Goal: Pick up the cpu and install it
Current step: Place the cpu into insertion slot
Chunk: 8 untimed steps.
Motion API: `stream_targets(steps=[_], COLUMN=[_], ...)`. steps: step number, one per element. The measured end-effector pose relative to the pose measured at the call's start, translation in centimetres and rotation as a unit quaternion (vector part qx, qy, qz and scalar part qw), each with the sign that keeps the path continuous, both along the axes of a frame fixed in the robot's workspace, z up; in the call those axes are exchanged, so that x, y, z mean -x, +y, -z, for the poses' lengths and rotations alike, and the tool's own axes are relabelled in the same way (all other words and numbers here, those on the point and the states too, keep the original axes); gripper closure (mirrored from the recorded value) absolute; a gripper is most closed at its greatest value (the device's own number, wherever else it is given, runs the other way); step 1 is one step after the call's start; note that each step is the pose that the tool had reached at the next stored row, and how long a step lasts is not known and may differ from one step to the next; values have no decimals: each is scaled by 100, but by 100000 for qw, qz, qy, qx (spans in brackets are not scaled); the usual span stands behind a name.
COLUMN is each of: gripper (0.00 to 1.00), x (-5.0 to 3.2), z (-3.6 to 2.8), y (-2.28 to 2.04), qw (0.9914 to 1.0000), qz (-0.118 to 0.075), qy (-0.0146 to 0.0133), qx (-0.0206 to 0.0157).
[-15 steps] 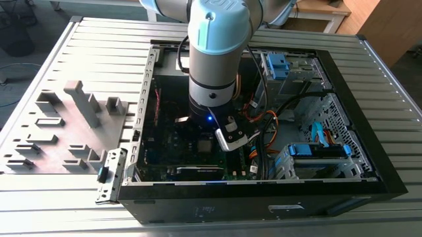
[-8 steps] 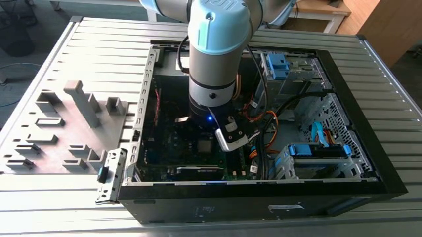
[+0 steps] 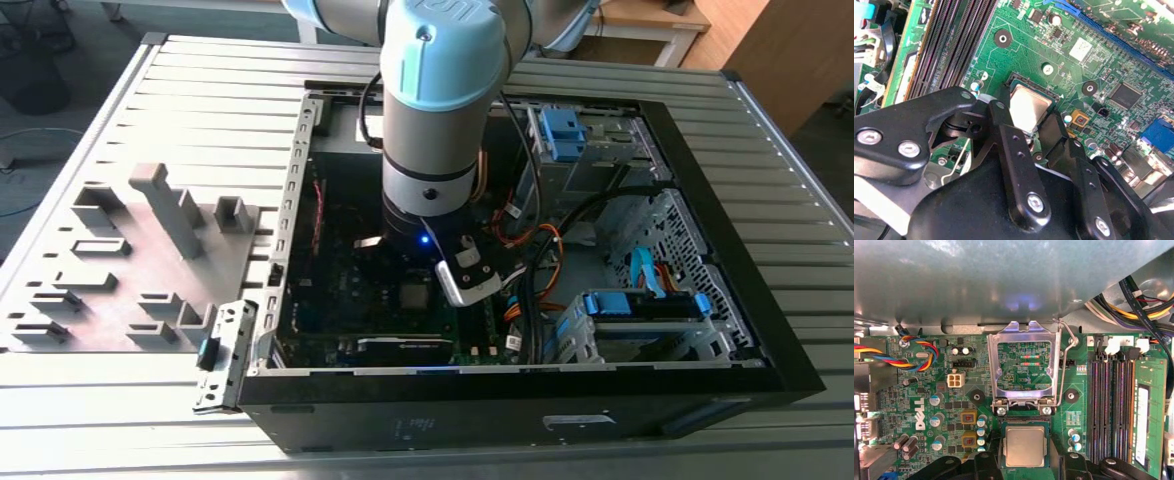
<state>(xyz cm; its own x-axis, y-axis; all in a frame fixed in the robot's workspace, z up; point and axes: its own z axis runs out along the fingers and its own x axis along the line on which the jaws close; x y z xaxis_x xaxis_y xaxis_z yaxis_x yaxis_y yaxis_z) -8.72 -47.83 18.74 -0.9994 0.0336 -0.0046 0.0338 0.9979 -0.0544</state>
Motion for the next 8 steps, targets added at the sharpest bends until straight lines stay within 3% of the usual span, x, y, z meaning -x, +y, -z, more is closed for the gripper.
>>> stream_targets(steps=[8], gripper=[52], x=[-1], z=[4], y=[1], qw=[100000], qz=[-7], qy=[-30], qx=[-37])
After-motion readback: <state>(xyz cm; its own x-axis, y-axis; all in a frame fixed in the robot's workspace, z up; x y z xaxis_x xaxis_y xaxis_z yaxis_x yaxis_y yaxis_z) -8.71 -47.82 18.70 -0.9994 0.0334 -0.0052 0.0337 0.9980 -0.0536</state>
